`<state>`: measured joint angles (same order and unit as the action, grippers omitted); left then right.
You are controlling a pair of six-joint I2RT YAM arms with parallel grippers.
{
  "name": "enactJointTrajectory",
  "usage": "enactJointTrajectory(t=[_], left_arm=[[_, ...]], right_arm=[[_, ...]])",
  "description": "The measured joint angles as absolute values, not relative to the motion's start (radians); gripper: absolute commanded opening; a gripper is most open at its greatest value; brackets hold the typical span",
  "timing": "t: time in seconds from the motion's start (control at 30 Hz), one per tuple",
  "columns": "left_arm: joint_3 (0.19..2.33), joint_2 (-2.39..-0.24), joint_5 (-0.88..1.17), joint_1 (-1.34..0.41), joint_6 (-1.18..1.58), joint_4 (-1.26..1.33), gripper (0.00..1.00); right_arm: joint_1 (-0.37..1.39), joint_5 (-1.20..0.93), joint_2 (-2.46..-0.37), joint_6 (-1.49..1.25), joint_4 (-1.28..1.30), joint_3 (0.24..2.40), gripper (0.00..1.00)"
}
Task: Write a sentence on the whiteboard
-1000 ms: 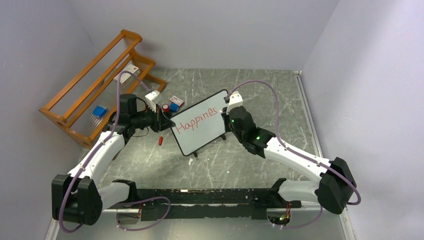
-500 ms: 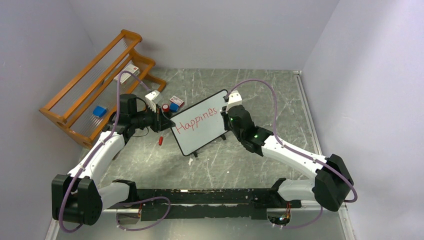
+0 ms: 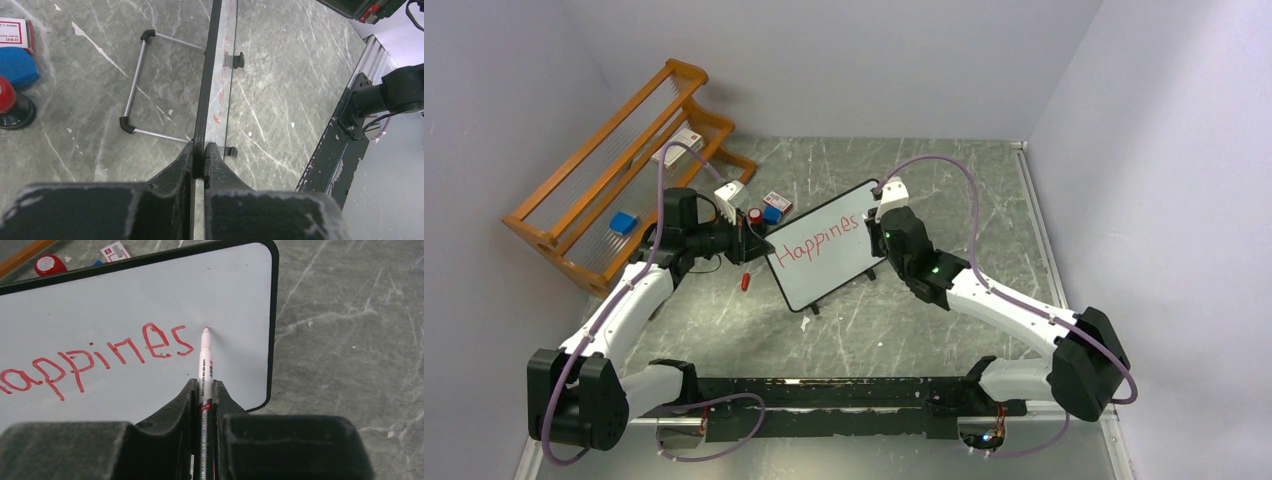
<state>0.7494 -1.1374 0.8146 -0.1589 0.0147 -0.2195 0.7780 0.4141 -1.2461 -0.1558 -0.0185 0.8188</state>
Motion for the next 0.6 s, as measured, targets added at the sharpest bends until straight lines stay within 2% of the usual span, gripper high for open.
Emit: enactJointTrajectory(t=[0.6], left_arm=[[0.749,-1.138,0.815,-0.159,0.015,-0.220,0.05]], right_arm=[[0.773,0.409,-1.272,-0.154,-0.037,0.819,0.00]])
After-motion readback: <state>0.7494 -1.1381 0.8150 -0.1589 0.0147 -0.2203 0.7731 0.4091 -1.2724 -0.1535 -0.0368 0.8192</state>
